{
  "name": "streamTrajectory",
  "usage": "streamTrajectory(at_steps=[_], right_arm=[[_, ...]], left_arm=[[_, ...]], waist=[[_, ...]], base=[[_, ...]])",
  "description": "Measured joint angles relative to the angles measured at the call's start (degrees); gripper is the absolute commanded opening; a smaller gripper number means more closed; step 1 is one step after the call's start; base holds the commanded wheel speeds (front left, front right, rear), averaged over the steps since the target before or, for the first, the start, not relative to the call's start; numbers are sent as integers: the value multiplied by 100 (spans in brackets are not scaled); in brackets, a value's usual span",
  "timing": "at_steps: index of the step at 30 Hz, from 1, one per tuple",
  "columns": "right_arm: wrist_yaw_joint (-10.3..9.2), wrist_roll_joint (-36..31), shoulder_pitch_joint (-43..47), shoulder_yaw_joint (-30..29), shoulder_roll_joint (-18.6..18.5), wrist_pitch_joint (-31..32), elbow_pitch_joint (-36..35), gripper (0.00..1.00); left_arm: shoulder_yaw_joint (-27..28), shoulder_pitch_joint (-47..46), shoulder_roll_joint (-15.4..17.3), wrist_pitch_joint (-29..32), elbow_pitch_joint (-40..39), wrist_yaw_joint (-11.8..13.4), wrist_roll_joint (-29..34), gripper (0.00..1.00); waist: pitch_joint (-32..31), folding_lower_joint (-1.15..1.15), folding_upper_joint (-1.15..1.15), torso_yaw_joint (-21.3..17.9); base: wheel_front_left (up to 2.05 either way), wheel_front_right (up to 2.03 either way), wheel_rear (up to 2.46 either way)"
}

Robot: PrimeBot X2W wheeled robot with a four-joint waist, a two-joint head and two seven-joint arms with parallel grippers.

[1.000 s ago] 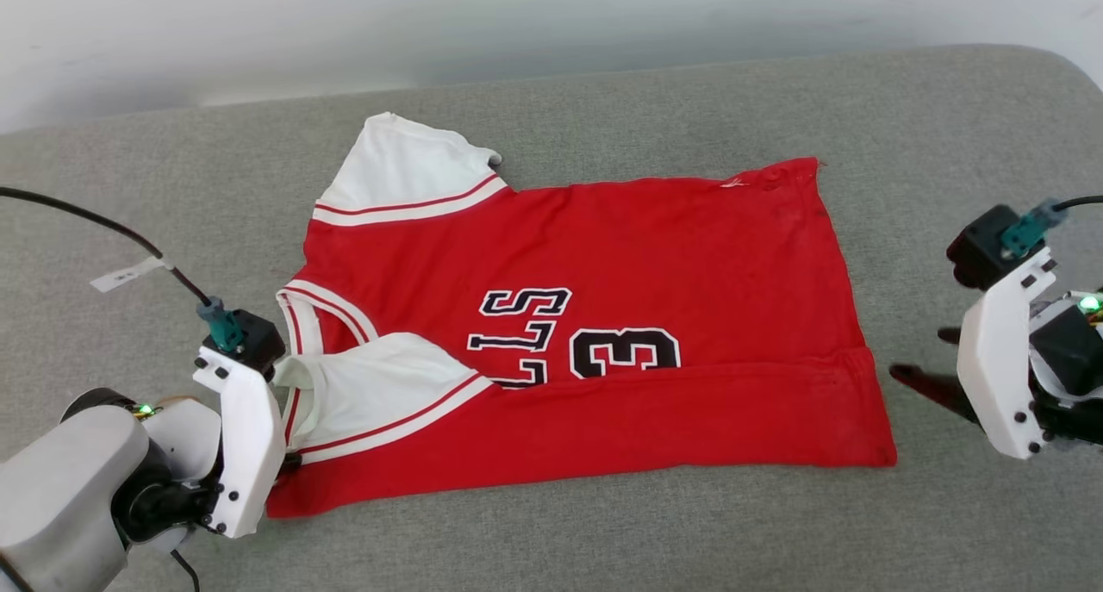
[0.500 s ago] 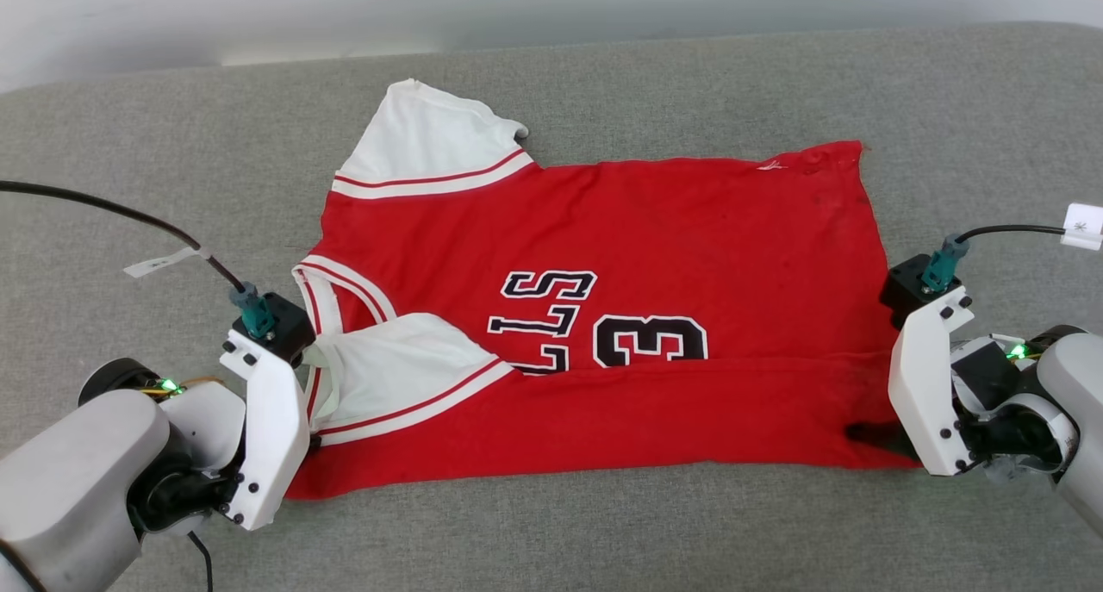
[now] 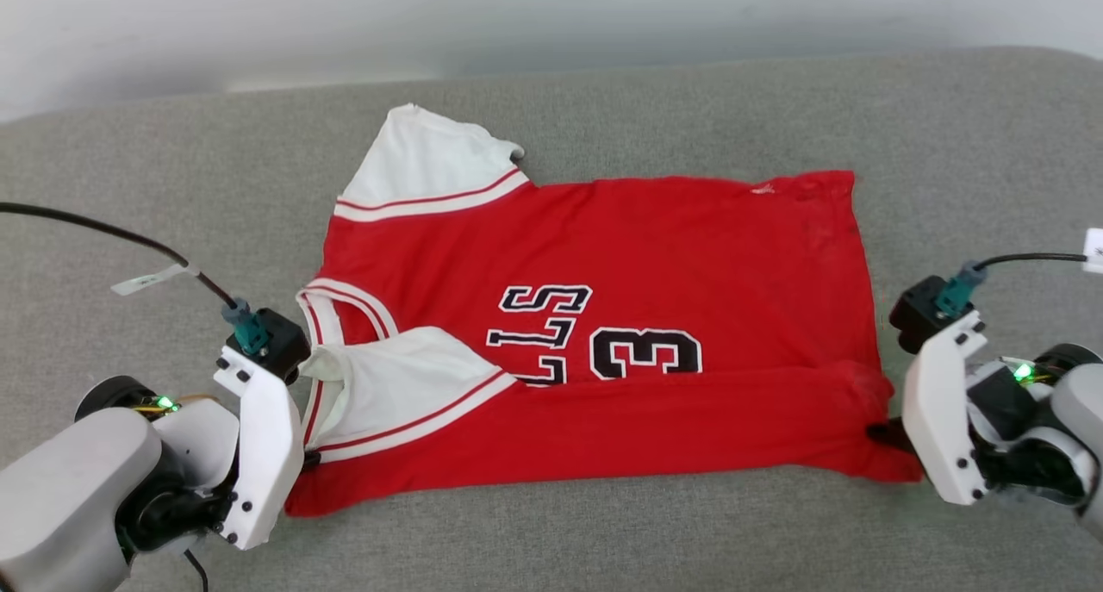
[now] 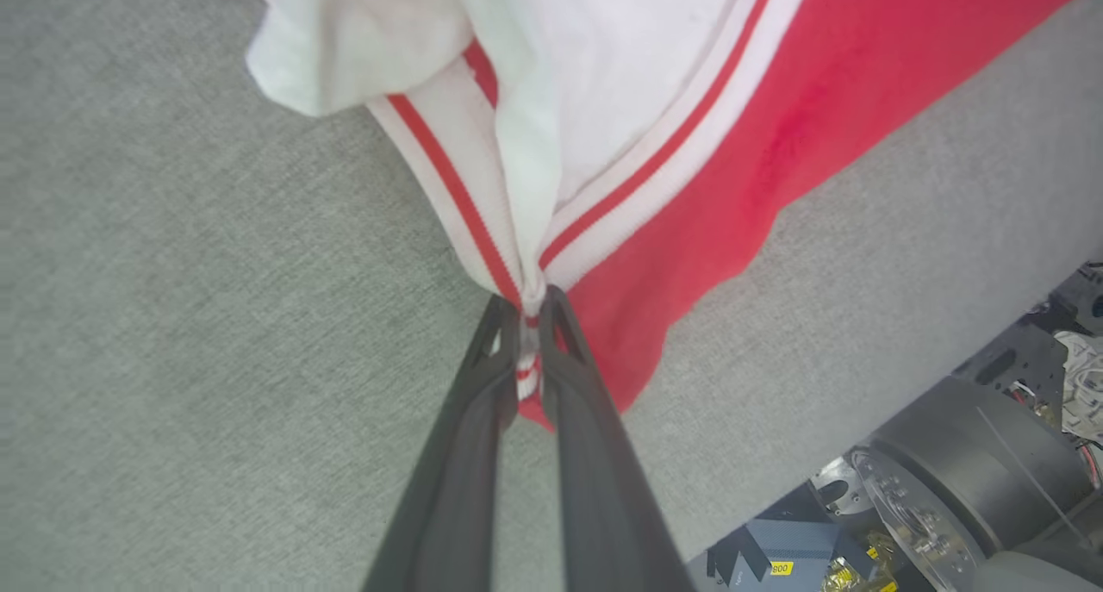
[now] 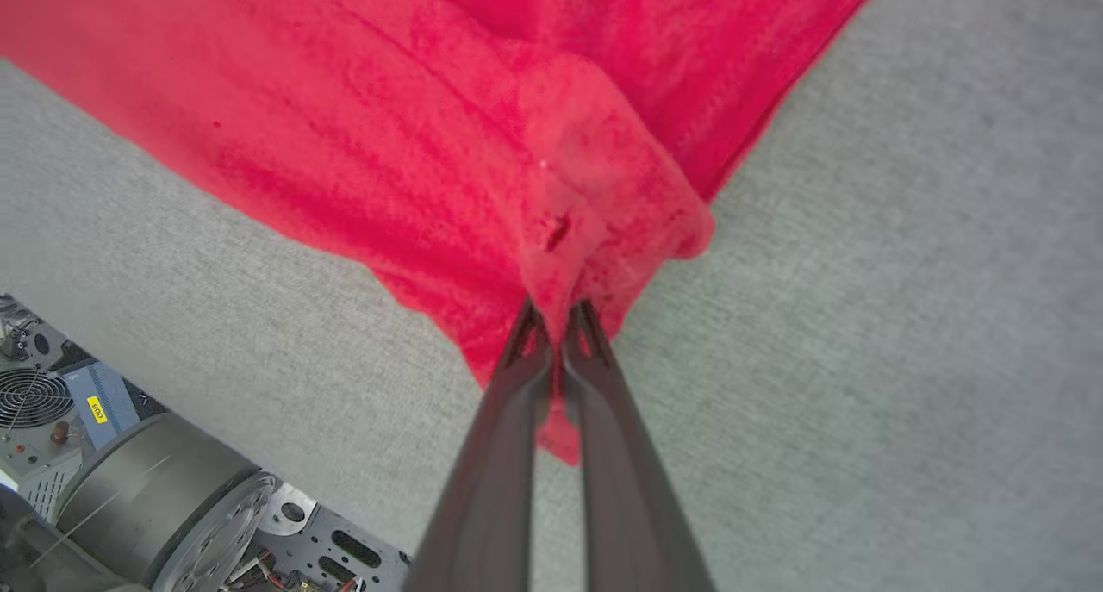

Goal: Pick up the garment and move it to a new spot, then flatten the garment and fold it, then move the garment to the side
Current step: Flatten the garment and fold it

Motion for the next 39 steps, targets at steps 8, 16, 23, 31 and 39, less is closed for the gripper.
streamTrajectory(at_steps=[8,16,23,31,39], right_arm=[[1,208,401,77,-728,-58,-632,0],[2,282,762,69,-795,-103,-717,9],[1,107,838,-189,-512,-667,-434,100],[1,-619,800,-1125,-446,-2611,-873,100],[1,-2025,1072,-2792,407,-4632,-1116,100]], left_arm=[[-89,420,193,91,-486,134,-198,0],[-220,738,281,13,-594,304,-194,0],[-159,660,212,-254,-475,352,18,100],[361,109,367,-911,-726,437,345,100],[769,-695,169,-1552,-247,630,920,100]], waist=[[-259,0,0,-1],[-215,0,0,-15],[-245,0,0,17],[-418,0,0,-18],[-219,0,0,-256]], base=[[0,0,0],[0,0,0],[0,0,0],[0,0,0],[0,0,0]])
